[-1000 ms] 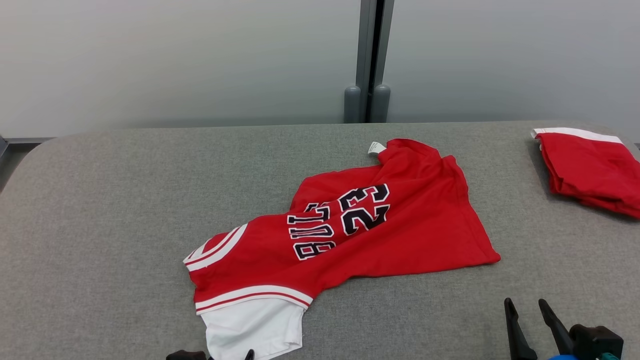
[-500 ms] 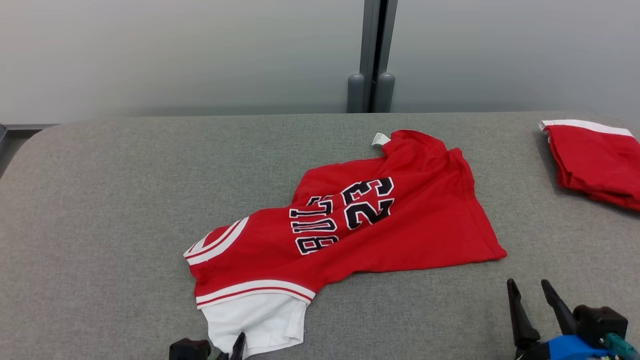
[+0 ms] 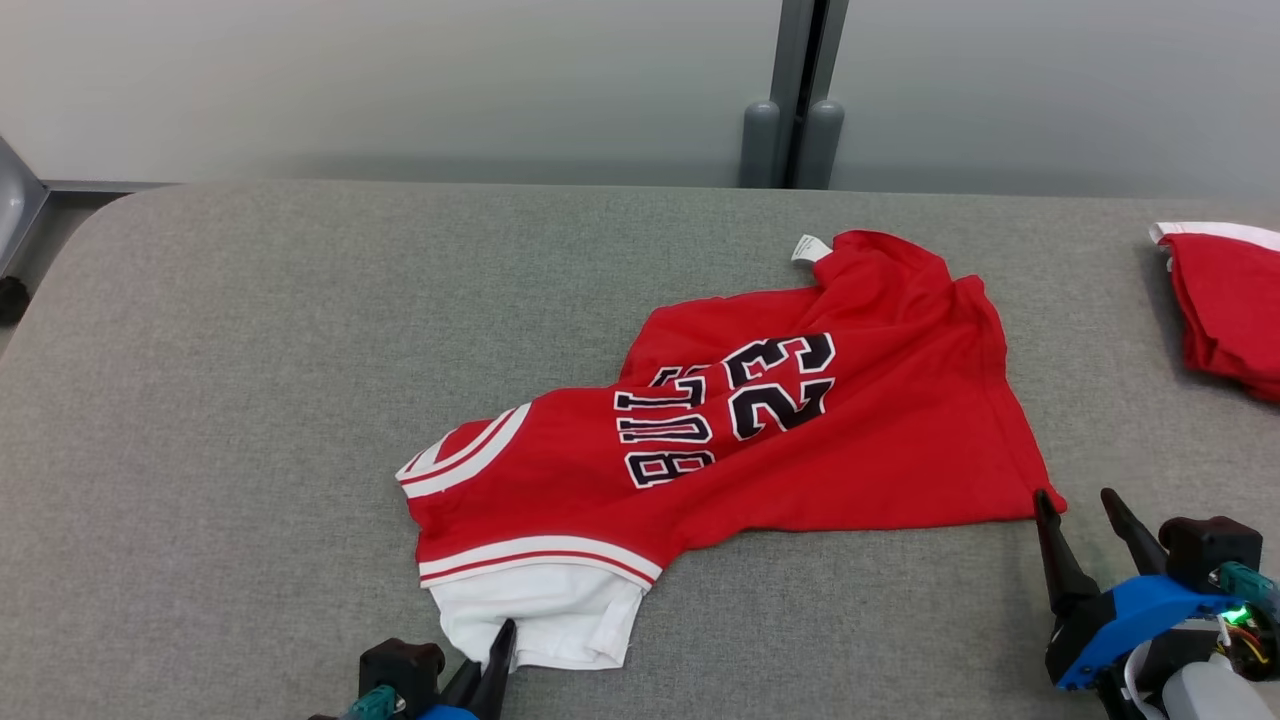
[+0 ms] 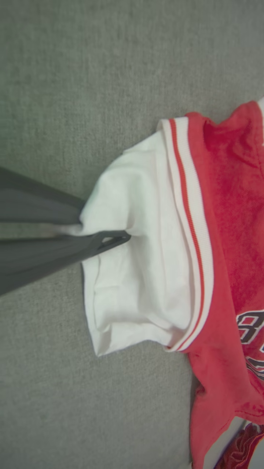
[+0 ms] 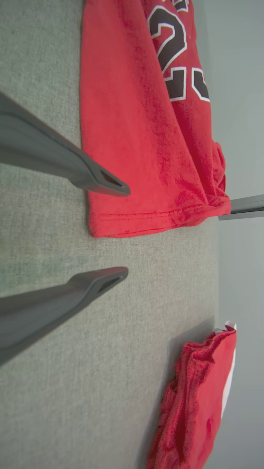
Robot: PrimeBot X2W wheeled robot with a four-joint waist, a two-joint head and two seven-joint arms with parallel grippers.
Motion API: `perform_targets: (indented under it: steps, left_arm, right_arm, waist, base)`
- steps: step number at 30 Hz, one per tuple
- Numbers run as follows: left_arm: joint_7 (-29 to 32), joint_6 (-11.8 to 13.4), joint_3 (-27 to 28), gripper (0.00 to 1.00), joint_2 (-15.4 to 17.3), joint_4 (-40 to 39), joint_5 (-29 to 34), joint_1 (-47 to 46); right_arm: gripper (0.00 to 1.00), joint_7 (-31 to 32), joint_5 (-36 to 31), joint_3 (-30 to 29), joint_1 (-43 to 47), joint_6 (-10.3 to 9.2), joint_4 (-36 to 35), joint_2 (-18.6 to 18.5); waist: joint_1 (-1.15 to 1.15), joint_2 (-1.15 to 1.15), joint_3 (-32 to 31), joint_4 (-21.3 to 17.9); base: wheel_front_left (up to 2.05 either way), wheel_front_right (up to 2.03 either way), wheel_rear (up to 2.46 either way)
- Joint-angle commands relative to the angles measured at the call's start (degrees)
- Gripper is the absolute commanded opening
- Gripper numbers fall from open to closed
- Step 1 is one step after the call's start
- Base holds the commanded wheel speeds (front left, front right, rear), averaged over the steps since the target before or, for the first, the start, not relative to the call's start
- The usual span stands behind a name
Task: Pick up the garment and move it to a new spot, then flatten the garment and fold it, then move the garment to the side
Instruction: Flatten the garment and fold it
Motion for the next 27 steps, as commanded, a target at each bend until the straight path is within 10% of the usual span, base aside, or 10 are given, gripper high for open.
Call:
perform_targets:
  steps: [1, 26, 27]
  left_arm:
    - [-0.3, -0.1, -0.1, 0.0, -0.1, -0.1, 0.2, -1.0]
    - [-2.3, 0.4, -2.0, 0.0, -0.8, 1.7, -0.7, -3.2]
    - [-2.4, 0.4, -2.1, 0.0, -0.8, 1.8, -0.7, -3.3]
  right_arm:
    - [1.0, 0.4, 0.7, 0.5, -1.2, 0.01, 1.1, -0.3]
    - [1.0, 1.8, 11.3, 10.0, -11.3, 0.03, 18.9, 0.0]
    - [0.83, 1.8, 11.5, 10.4, -11.7, 0.03, 19.4, 0.0]
  waist:
    - [-0.01, 0.0, 0.6, 0.6]
    - [-0.01, 0.0, 2.7, 3.2]
    - [-0.01, 0.0, 2.7, 3.3]
  base:
    - [0.0, 0.0, 0.0]
    - [0.0, 0.0, 0.0]
    - [0.0, 0.0, 0.0]
